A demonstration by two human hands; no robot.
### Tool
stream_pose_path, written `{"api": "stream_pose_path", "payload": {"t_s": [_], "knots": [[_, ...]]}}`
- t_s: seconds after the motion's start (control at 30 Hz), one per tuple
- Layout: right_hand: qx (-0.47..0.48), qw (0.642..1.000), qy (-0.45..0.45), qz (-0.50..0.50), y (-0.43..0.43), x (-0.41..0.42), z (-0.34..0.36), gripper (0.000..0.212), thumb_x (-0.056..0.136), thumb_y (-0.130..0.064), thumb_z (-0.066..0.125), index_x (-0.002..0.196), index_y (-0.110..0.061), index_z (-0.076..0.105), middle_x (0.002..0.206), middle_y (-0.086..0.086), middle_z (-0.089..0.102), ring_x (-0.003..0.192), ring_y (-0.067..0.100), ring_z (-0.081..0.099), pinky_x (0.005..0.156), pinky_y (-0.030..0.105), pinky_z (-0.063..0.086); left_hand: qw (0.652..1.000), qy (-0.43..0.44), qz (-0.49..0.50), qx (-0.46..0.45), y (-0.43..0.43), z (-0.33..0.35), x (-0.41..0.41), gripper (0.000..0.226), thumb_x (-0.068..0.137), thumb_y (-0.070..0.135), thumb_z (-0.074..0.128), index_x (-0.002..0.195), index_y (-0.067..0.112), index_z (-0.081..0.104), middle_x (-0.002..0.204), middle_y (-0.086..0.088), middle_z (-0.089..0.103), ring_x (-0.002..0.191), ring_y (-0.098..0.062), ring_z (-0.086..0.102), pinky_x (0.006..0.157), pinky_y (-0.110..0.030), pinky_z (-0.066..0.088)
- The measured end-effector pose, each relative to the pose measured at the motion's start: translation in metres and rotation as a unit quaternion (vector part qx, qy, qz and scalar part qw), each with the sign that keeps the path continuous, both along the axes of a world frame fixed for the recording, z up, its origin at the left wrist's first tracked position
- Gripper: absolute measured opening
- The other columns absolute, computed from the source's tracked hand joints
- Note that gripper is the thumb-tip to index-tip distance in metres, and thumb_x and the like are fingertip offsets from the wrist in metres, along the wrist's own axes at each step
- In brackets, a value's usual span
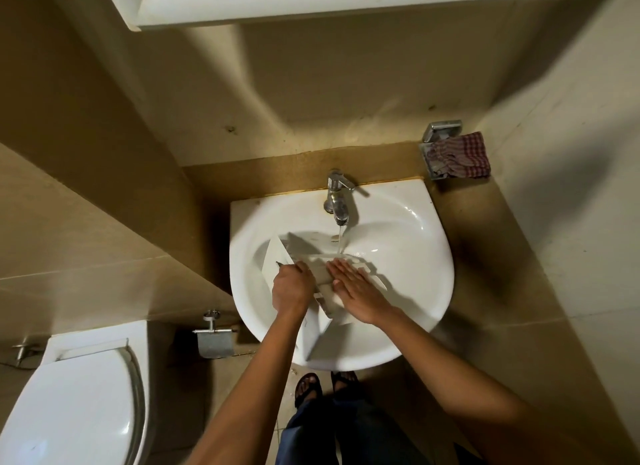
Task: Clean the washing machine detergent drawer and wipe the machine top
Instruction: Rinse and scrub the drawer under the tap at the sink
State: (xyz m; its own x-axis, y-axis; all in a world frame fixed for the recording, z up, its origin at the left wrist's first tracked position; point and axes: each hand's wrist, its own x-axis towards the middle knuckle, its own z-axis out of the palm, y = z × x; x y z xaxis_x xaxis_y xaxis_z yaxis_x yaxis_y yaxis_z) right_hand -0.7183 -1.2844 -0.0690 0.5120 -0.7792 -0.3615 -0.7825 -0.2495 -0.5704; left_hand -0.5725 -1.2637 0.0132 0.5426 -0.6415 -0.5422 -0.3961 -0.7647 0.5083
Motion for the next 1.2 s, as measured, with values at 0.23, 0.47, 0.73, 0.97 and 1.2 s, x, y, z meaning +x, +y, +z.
{"api": "stream_pose_path", "payload": {"t_s": [0.23,0.47,0.73,0.97,1.2], "knots": [[-0.096,0.99,-0.012,0.104,-0.001,-0.015,-0.002,0.056,0.101,-0.047,0.017,0.151,-0.022,0.019,0.155,-0.012,0.007,0.143,0.003,0.001,0.114,0.018,-0.011,0.999,-0.011,-0.029,0.005,-0.001,-0.002,0.007,0.058,0.103,0.044,0.03,0.115,-0.002,0.063,0.12,-0.024,0.063,0.115,-0.038,0.057,0.091,-0.038,0.045],[0.204,0.824,-0.34,-0.404,-0.068,0.01,0.014,0.011,0.094,-0.013,0.056,0.089,-0.014,0.066,0.086,-0.001,0.067,0.089,0.016,0.06,0.082,0.029,0.05,0.998,0.058,-0.01,-0.032,0.006,-0.014,0.022,0.066,0.097,0.057,0.038,0.077,0.0,0.062,0.08,-0.017,0.067,0.092,-0.033,0.064,0.079,-0.034,0.044],[0.459,0.494,-0.478,-0.563,-0.111,0.04,0.023,0.019,0.098,-0.004,0.042,0.086,0.004,0.055,0.08,0.011,0.056,0.071,0.018,0.055,0.06,0.024,0.053,0.943,0.3,0.137,-0.052,0.007,-0.022,0.043,0.044,0.082,0.045,0.074,0.08,0.001,0.07,0.088,-0.021,0.073,0.081,-0.033,0.072,0.08,-0.042,0.06],[0.501,0.459,-0.49,-0.547,-0.113,0.038,0.03,0.021,0.096,0.004,0.032,0.087,0.004,0.051,0.079,0.015,0.05,0.068,0.02,0.049,0.061,0.024,0.042,0.921,0.349,0.169,-0.045,0.004,-0.021,0.039,0.029,0.084,0.034,0.074,0.079,0.006,0.069,0.096,-0.023,0.073,0.095,-0.036,0.07,0.085,-0.043,0.058],[0.521,0.464,-0.502,-0.511,-0.103,0.029,0.031,0.017,0.096,0.0,0.041,0.087,0.002,0.056,0.075,0.013,0.057,0.071,0.02,0.054,0.061,0.026,0.048,0.915,0.363,0.17,-0.041,0.003,-0.018,0.038,0.026,0.087,0.034,0.071,0.078,0.01,0.068,0.086,-0.013,0.072,0.077,-0.023,0.069,0.067,-0.028,0.058]]}}
